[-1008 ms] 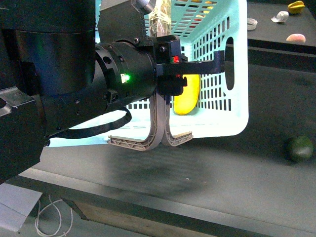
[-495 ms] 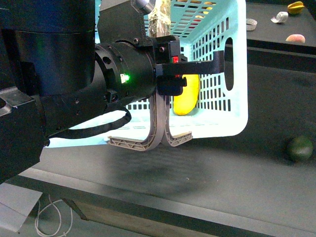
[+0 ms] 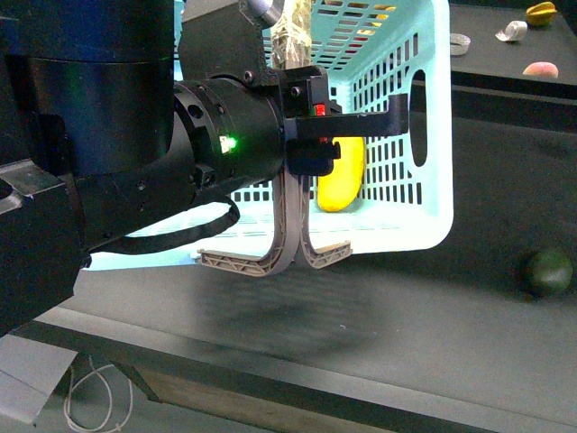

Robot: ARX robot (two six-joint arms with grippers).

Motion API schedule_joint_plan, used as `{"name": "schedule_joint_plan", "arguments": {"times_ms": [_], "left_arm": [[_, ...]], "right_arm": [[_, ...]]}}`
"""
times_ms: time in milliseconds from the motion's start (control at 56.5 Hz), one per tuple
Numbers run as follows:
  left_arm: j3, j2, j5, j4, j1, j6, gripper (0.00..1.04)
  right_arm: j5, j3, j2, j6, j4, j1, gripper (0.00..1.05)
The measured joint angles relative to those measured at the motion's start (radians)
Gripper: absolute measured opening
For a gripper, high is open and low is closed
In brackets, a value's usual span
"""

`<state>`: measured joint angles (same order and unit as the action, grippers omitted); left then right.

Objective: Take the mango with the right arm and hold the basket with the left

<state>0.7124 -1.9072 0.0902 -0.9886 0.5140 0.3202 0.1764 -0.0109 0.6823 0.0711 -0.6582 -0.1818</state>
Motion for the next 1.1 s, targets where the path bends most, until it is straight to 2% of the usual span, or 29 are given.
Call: {"name": "schedule_joint_plan", "arguments": {"times_ms": [142,230,301,354,1097], "left_arm": [[0.0,0.0,0.0,0.0,0.0,-0.002,0.04],[0.0,0.0,0.0,0.0,0.0,-0.001,0.04],[0.0,0.0,0.0,0.0,0.0,0.001,0.04],[0.0,0.0,0.0,0.0,0.0,0.0,0.04],[0.0,0.0,0.002,0.0,0.0,0.0,0.04]], "right_arm": [[-0.041,0.005,-0.092,-0.045,0.08,0.034,0.38],[-0.062,0.005,-0.159,-0.057,0.143,0.061,0.21],[-0.148,0.005,-0.206,-0.061,0.188,0.119,0.08],[-0.17,0.005,-0.237,-0.063,0.216,0.158,0.01],[-0.174,0.006,-0.481,-0.068,0.454,0.178,0.02]]}}
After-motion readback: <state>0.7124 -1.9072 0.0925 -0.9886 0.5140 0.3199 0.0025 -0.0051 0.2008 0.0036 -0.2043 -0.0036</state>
